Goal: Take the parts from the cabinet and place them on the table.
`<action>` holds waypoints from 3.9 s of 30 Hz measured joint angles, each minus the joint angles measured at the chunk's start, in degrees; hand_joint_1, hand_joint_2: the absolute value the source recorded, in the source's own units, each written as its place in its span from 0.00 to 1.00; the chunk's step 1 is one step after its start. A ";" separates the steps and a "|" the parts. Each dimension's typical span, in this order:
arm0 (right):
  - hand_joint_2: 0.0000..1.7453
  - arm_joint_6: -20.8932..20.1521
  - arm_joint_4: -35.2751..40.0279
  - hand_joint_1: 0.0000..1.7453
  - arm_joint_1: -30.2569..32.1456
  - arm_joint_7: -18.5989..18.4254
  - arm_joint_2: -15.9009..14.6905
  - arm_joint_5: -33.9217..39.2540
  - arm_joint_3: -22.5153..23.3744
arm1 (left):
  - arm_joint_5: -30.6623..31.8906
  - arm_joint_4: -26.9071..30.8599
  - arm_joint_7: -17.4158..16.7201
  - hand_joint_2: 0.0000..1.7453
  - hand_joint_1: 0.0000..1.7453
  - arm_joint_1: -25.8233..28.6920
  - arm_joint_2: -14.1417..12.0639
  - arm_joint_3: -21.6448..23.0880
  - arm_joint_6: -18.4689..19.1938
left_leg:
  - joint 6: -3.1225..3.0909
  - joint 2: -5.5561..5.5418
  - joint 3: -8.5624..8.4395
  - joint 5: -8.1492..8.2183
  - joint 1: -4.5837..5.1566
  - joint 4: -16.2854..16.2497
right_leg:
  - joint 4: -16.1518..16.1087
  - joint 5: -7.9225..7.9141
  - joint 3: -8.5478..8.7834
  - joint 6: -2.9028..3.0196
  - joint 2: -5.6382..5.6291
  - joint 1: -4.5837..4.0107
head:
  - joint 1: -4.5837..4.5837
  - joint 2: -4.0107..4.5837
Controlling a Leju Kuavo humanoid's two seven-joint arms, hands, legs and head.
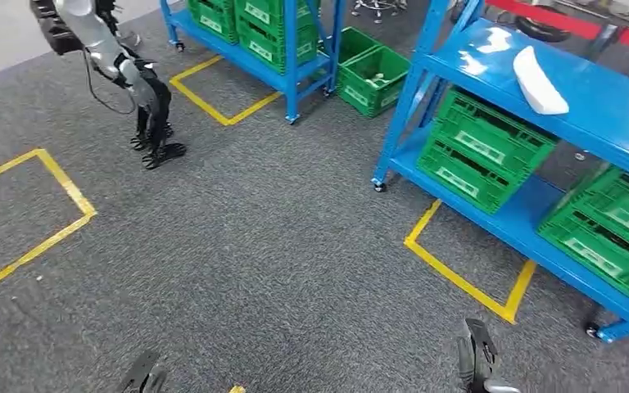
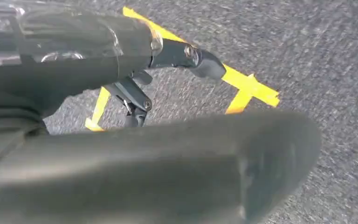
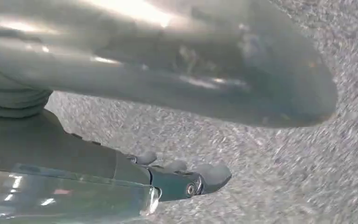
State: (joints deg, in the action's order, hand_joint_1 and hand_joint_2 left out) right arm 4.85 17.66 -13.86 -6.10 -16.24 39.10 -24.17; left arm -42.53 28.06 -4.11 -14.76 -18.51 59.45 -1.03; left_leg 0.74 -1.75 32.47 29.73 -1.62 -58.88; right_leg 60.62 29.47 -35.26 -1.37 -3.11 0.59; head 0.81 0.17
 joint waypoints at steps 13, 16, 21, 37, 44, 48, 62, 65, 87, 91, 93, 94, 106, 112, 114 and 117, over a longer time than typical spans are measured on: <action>0.00 -0.17 0.00 0.00 1.07 1.05 -0.39 0.61 -0.61 | 0.02 0.37 -0.28 0.00 0.00 1.03 -0.83 0.02 -0.87 | 0.33 8.99 -1.74 1.62 1.60 0.32 | -1.57 -0.60 1.59 2.26 5.70 -1.58 | 1.04 0.00; 0.00 -0.17 0.02 0.00 0.82 1.09 -0.44 0.63 -1.03 | 0.02 0.66 -0.26 0.00 0.00 0.86 -0.98 0.02 -0.87 | 1.29 1.18 -0.40 4.42 1.06 -2.92 | -2.78 -1.25 2.28 3.20 4.22 -0.76 | 0.68 0.00; 0.00 -0.22 0.00 0.00 0.89 1.16 -0.11 0.63 -1.33 | 0.02 0.66 -0.31 0.00 0.00 1.41 -1.33 0.04 -0.87 | 1.56 1.59 8.48 7.16 1.14 -16.56 | -2.65 -1.19 2.33 3.41 0.56 -0.80 | -0.92 0.00; 0.00 0.98 0.02 0.00 1.32 1.40 0.15 0.66 -1.86 | -0.20 1.01 -0.20 0.00 0.00 -0.26 -1.73 -0.07 -2.08 | -1.09 3.90 0.14 -0.18 0.77 0.80 | 14.60 5.98 -6.68 -0.36 3.04 -0.15 | 1.00 0.00; 0.00 0.92 0.02 0.00 1.11 0.61 -0.96 1.95 -2.54 | -0.26 0.94 -0.11 0.00 0.00 -0.44 -0.92 -0.28 -0.35 | -0.07 8.28 -1.53 1.10 1.45 0.95 | -2.95 -1.06 2.27 1.78 5.98 -1.40 | 1.61 0.00; 0.00 0.68 0.15 0.00 0.70 -0.07 -3.43 2.45 -2.73 | -0.46 0.44 0.54 0.00 0.00 -1.28 1.31 -0.33 0.22 | 0.93 2.55 -1.79 2.56 1.04 -0.18 | -4.51 -1.65 3.44 2.67 4.60 -0.56 | 1.15 0.00; 0.00 1.22 1.53 0.00 -1.08 -1.20 -5.77 1.62 -3.23 | -1.49 -2.67 1.84 0.00 0.00 -0.70 3.98 -0.42 0.81 | -0.52 -2.36 1.13 -0.31 0.26 -0.14 | -3.11 -0.54 2.52 -0.03 -6.82 0.53 | -0.81 0.00; 0.00 1.18 1.97 0.00 -4.26 -1.27 -5.90 1.31 -3.43 | -1.44 -3.21 1.97 0.00 0.00 -0.95 4.24 -0.48 0.57 | -1.47 1.43 0.19 0.04 0.59 0.37 | 5.36 3.81 -1.67 -0.98 2.15 0.06 | 1.02 0.00; 0.00 -0.11 2.01 0.00 -4.72 -1.62 -4.57 -0.17 -5.55 | -1.36 -4.81 1.35 0.00 0.00 -2.58 5.25 -1.40 -0.24 | -0.37 2.73 -1.14 1.00 1.14 1.27 | -3.06 -1.22 1.84 0.66 4.44 -0.56 | -0.18 0.00; 0.00 -0.13 1.99 0.00 -5.06 -1.62 -4.57 -0.20 -5.66 | -1.33 -4.92 1.33 0.00 0.00 -2.58 5.33 -1.40 -0.28 | -0.24 2.65 -1.15 0.99 1.15 1.29 | -3.04 -1.21 1.94 0.67 4.56 -0.56 | -0.31 0.00; 0.00 -0.15 1.99 0.00 -5.09 -1.62 -4.57 -0.20 -5.68 | -1.33 -5.01 1.33 0.00 0.00 -2.57 5.36 -1.40 -0.26 | -0.24 2.65 -1.17 0.99 1.17 1.29 | -3.05 -1.22 1.98 0.67 4.58 -0.46 | -0.29 0.00; 0.00 -0.18 1.99 0.00 -5.08 -1.62 -4.57 -0.20 -5.68 | -1.25 -5.05 1.33 0.00 0.00 -2.57 5.36 -1.40 -0.26 | -0.24 2.65 -1.17 0.99 1.21 1.29 | -3.06 -1.23 2.00 0.68 4.59 -0.42 | -0.29 0.00; 0.00 -0.26 1.75 0.00 -4.77 -1.62 -3.98 -0.09 -5.73 | -1.18 -5.44 1.14 0.00 0.00 -2.55 5.40 -1.40 -0.26 | -0.28 2.63 -1.37 1.02 1.52 1.29 | -3.16 -1.23 2.23 0.66 4.63 -0.12 | -0.22 0.00; 0.00 -0.35 1.75 0.00 -4.76 -1.62 -3.63 0.09 -5.79 | -1.00 -5.66 0.79 0.00 0.00 -2.58 5.33 -1.40 -0.26 | -1.70 2.52 -2.28 0.57 1.79 2.89 | -5.16 -2.05 3.35 -0.67 4.83 0.04 | -0.79 0.00; 0.00 -0.37 1.79 0.00 -4.67 -1.62 -3.56 0.09 -5.86 | -0.98 -5.66 0.81 0.00 0.00 -2.62 5.36 -1.42 -0.26 | -1.77 2.57 -4.21 -0.69 1.04 5.79 | -4.78 -1.48 3.56 -0.75 4.11 0.14 | -0.53 0.00; 0.00 -0.35 1.70 0.00 -4.19 -1.62 -3.63 0.11 -5.86 | -0.81 -5.75 0.79 0.00 0.00 -2.50 5.46 -1.42 -0.26 | -1.78 2.36 -5.08 -0.46 0.82 6.21 | 8.67 4.00 -3.42 -1.57 3.40 0.50 | 0.28 0.00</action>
State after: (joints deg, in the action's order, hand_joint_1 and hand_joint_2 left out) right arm 4.50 19.37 -18.05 -7.72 -19.87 39.21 -30.03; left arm -43.34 22.32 -3.32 -17.27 -13.05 58.03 -1.29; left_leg -1.05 0.61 27.39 29.28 -0.80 -52.67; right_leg 69.28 33.47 -38.69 -2.94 0.29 1.09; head 1.09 0.17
